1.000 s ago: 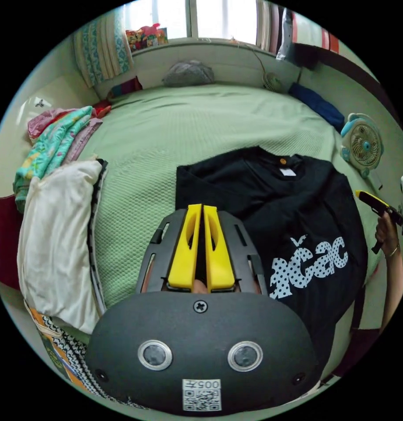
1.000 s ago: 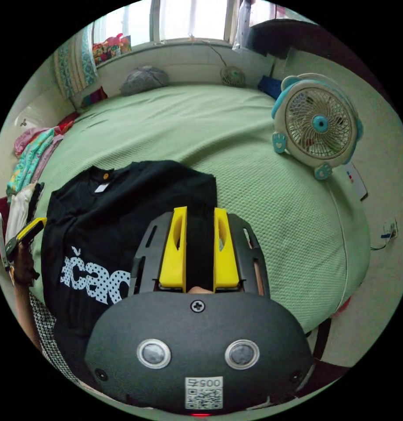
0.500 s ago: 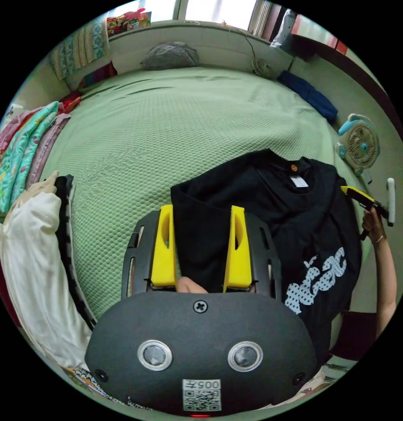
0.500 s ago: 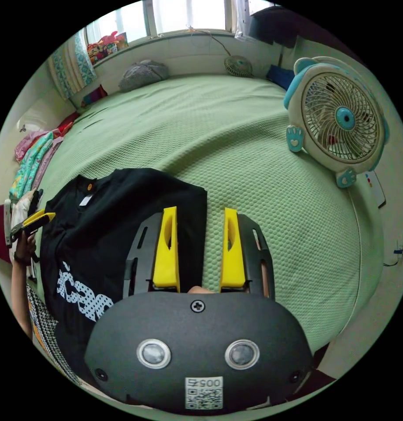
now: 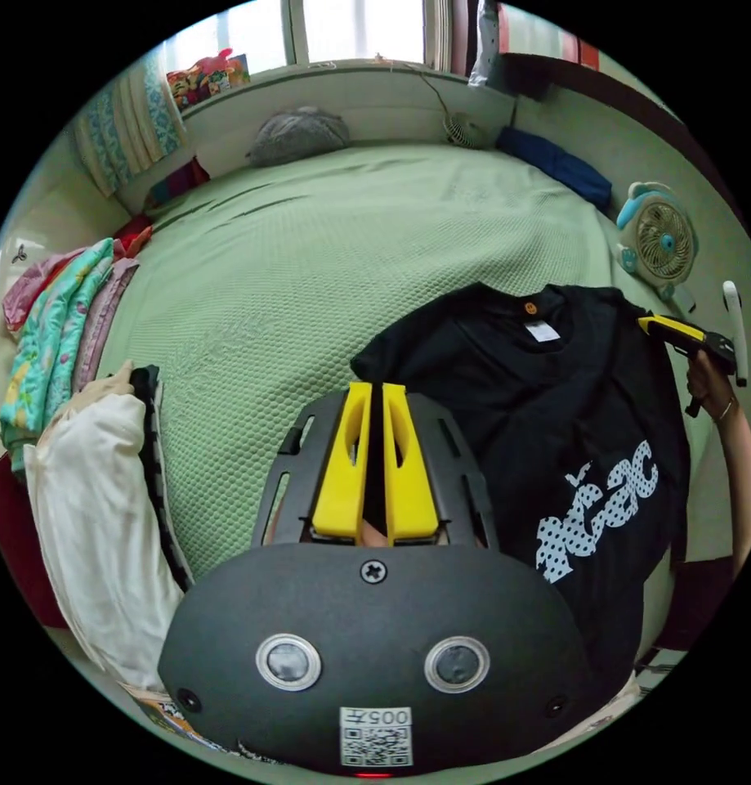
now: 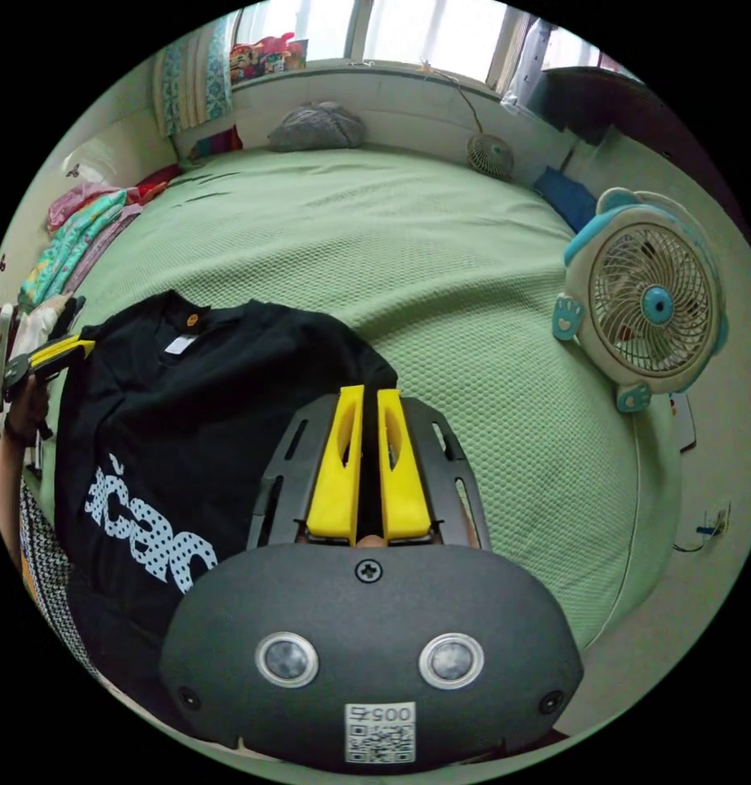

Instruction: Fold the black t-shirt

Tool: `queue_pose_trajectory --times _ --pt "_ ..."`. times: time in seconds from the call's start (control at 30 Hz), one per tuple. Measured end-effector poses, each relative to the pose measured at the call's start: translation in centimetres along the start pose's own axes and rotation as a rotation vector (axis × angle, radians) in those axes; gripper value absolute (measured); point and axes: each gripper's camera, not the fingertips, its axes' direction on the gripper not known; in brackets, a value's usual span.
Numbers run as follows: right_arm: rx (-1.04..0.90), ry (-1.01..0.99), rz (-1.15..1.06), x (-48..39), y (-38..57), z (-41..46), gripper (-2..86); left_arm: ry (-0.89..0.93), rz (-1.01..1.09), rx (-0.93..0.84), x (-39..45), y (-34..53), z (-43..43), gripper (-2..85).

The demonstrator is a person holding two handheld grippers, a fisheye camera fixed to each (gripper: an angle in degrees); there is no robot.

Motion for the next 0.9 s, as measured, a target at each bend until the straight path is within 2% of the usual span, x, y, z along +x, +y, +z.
queue_pose_trajectory --times 0.1,0.27,0.47,0.6,0.73,0.8,0.9 --pt "0.044 -0.010 0.011 -0.3 -1.0 -2.0 -0.9 -0.018 0.005 0.041 -0.9 -0.2 -2.5 2.1" --pt "0.099 0.011 0.021 -1.9 -4.7 -3.6 -0.9 -0.186 0.012 0.061 -2.6 -2.7 -5.2 1.7" --pt "0.111 0.104 0.041 -4.2 -11.8 -2.2 -0.9 -0.188 -0.095 0.116 -6.2 -6.7 -6.2 2.6" --pt "0.032 0.131 0.171 -4.7 -14.8 1.1 -0.4 -0.184 -0.143 0.100 -7.5 -7.2 -4.3 3.9" --pt "-0.081 0.056 0.197 -4.5 -12.8 3.9 3.7 -0.274 -0.076 -0.024 -7.5 -3.5 -1.6 5.2" --pt "-0.063 0.040 0.161 -4.1 -9.5 3.3 6.6 -0.260 -0.063 -0.040 -7.6 -0.9 -1.9 5.5" --pt "-0.044 0.007 0.092 -3.6 -4.1 0.9 6.3 -0.197 -0.044 -0.032 -7.5 4.0 -4.4 6.2"
